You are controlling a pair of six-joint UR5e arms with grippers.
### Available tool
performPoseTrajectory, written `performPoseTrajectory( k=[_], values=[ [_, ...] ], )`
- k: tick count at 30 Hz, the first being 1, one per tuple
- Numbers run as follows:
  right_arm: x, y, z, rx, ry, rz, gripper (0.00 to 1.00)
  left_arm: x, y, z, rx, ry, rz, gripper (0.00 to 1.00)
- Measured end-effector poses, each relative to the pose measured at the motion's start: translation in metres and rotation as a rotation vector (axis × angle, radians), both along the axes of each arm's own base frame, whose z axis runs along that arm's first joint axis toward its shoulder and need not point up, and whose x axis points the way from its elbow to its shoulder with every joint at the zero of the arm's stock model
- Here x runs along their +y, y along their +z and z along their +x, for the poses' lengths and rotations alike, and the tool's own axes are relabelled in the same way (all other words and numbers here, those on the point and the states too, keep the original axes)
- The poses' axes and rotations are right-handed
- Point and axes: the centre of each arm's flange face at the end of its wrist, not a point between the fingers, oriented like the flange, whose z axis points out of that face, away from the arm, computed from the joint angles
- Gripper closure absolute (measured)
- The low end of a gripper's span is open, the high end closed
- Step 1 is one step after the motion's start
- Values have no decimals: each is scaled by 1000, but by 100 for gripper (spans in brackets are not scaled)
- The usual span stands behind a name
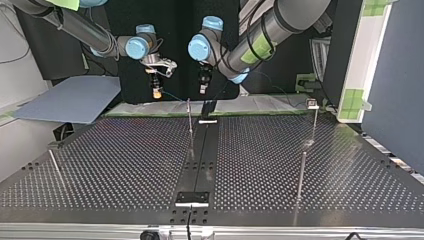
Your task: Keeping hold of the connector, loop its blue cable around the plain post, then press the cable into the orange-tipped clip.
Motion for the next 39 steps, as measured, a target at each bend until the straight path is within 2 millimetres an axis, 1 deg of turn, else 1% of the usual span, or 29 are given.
performPoseTrajectory(
  k=[7,13,23,33,39],
  values=[
    [1,0,1,2,2,2,100,0,0,0,3,8,-12,0],
    [3,-1,2,13,5,4,100,7,0,3,6,53,-17,0],
    [18,-6,3,80,4,35,100,8,0,4,7,61,-21,0],
    [30,-7,16,113,38,33,100,5,-6,-1,-3,4,-36,0],
    [39,-7,26,139,71,18,100,0,-9,-8,25,-55,-22,0]
  ],
)
